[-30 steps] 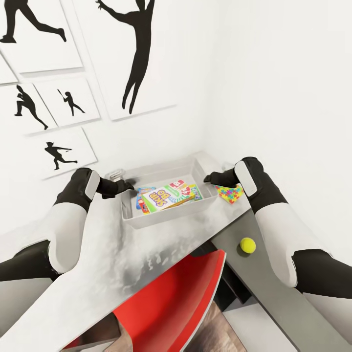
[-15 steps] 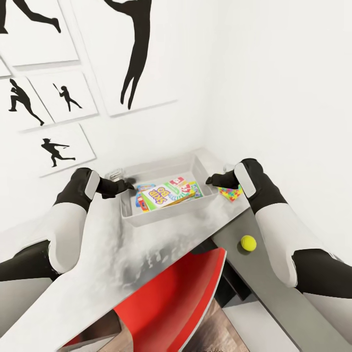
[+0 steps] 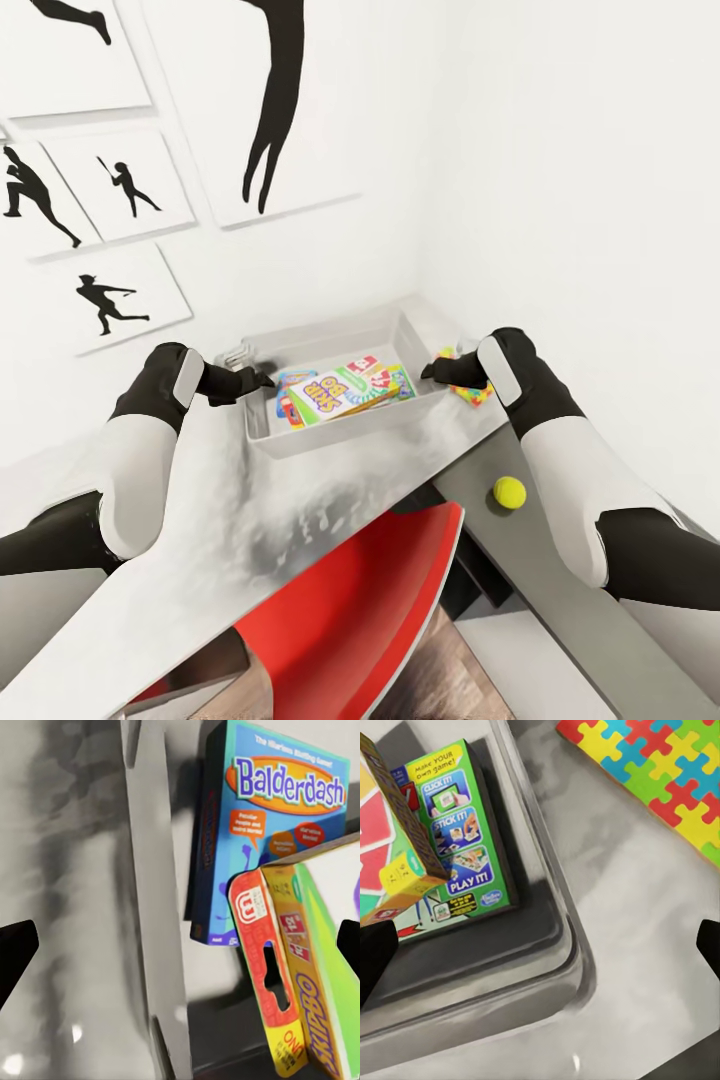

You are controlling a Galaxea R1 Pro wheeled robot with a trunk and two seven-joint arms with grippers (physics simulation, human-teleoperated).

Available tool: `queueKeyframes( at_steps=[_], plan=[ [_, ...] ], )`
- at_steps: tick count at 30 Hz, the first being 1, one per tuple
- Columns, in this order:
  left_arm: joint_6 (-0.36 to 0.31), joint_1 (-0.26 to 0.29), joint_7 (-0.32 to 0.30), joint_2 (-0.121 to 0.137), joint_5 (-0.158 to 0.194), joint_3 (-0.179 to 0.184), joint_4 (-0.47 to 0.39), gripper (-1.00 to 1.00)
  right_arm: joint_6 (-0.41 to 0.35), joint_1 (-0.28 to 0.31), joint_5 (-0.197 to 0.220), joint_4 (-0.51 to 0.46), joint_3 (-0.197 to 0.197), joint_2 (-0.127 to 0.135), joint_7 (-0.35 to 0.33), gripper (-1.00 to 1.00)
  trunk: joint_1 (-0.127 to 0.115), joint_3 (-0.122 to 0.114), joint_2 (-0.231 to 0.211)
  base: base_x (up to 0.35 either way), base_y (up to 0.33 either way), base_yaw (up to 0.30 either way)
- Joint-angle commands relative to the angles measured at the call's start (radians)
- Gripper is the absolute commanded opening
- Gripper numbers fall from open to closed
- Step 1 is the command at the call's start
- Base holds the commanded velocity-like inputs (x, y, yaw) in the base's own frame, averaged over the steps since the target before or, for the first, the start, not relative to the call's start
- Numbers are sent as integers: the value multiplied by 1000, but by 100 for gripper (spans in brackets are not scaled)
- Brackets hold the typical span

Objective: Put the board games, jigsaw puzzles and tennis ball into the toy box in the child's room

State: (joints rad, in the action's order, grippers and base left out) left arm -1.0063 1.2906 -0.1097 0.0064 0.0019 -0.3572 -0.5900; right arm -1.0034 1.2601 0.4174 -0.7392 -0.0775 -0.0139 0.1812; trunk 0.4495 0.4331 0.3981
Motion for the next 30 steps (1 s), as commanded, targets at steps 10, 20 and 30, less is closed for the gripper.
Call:
queueKeyframes(
  at_steps=[10, 20, 30],
  plan=[
    [-6, 1, -4, -1, 0, -5, -1, 100, 15, 1, 11, 8, -3, 0, 11, 100, 0, 18, 2, 0, 0, 0],
    [-6, 1, -4, 0, 0, -5, -1, 100, 20, 1, 10, 9, -4, 0, 11, 100, 0, 34, 2, 0, 0, 0],
    [-6, 1, -4, 0, 0, -5, -1, 100, 18, 1, -2, 8, -3, 2, 5, 100, 0, 50, 2, 0, 0, 0]
  ],
)
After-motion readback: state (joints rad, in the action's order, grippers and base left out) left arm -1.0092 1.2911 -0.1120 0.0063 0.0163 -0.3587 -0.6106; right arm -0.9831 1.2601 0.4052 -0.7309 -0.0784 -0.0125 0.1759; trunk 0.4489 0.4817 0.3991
